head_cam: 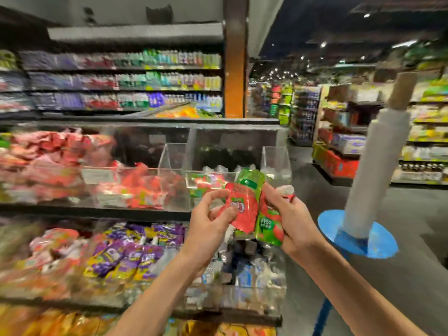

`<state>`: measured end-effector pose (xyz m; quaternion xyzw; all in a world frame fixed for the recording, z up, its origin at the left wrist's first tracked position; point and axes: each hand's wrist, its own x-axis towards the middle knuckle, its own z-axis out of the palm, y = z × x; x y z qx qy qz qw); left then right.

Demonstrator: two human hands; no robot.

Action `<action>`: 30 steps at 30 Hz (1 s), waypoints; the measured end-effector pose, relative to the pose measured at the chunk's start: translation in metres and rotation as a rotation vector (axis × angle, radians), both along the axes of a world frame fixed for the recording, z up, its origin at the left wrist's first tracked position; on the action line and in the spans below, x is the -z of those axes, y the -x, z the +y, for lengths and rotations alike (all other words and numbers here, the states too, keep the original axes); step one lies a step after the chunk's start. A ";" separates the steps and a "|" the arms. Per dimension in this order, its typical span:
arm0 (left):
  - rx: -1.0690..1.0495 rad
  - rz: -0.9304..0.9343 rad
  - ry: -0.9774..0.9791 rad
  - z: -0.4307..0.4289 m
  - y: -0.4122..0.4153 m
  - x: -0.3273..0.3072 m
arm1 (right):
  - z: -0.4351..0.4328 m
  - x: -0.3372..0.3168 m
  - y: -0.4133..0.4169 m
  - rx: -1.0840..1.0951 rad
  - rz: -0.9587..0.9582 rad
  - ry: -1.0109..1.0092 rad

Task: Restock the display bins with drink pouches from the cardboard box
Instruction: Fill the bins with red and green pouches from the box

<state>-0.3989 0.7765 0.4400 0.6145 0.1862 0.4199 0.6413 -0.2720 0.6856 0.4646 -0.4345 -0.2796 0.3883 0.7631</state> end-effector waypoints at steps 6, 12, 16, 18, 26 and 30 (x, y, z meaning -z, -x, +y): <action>0.066 0.036 -0.040 0.010 -0.021 -0.010 | 0.028 -0.007 -0.028 -0.009 -0.151 0.068; -0.049 0.107 -0.054 0.028 -0.068 -0.035 | 0.055 -0.022 -0.091 -0.140 -0.058 0.052; -0.048 0.096 -0.051 0.042 -0.093 -0.046 | 0.070 -0.033 -0.119 -0.249 -0.003 0.040; -0.047 0.091 -0.028 0.044 -0.104 -0.052 | 0.078 -0.036 -0.124 -0.277 0.006 0.027; -0.010 0.168 0.092 0.077 -0.107 -0.076 | 0.103 -0.051 -0.132 -0.294 0.014 0.010; 0.100 0.214 0.067 0.099 -0.098 -0.083 | 0.110 -0.052 -0.133 -0.252 0.056 0.002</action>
